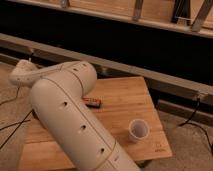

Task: Drag the pepper across the table

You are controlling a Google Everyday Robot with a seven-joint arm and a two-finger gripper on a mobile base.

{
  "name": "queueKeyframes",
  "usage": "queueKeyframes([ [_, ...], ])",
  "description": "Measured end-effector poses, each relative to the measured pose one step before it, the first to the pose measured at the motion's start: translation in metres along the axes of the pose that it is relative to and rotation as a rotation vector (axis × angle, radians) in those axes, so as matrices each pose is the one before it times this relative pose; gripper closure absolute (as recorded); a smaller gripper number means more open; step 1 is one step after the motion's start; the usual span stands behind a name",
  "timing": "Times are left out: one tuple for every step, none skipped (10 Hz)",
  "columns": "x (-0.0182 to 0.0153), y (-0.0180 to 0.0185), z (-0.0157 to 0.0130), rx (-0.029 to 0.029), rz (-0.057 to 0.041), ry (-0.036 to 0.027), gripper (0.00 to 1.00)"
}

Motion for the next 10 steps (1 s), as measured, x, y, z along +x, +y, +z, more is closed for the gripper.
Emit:
queueKeyframes([
  [-0.00312,0.00109,-0.0031,0.00189,0.00384,-0.0146,1.0],
  [-0.00318,0.00124,-0.00404,0.00312,0.00556,-0.01583,1.0],
  [-0.00102,0.00071,-0.00057,-0.00016,0.00044,-0.00405,1.0],
  [0.00009,-0.00041,-0.00028,0.00024,0.00073,-0.00002,1.0],
  [0.00298,0.00237,-0.00088,-0.00264,-0.00585,0.00502,1.0],
  [0.00964,0.00739,-0.00676,-0.01025,-0.01978,0.01129,1.0],
  [0.01093,0.0086,-0.00633,-0.00966,-0.02308,0.01261,1.0],
  [0.01521,0.01388,-0.01007,-0.01392,-0.03203,0.01433,1.0],
  [0.01671,0.01575,-0.01161,-0.01255,-0.0331,0.01228,1.0],
  [0.00855,0.00762,-0.00612,-0.0066,-0.00794,0.00555,1.0],
])
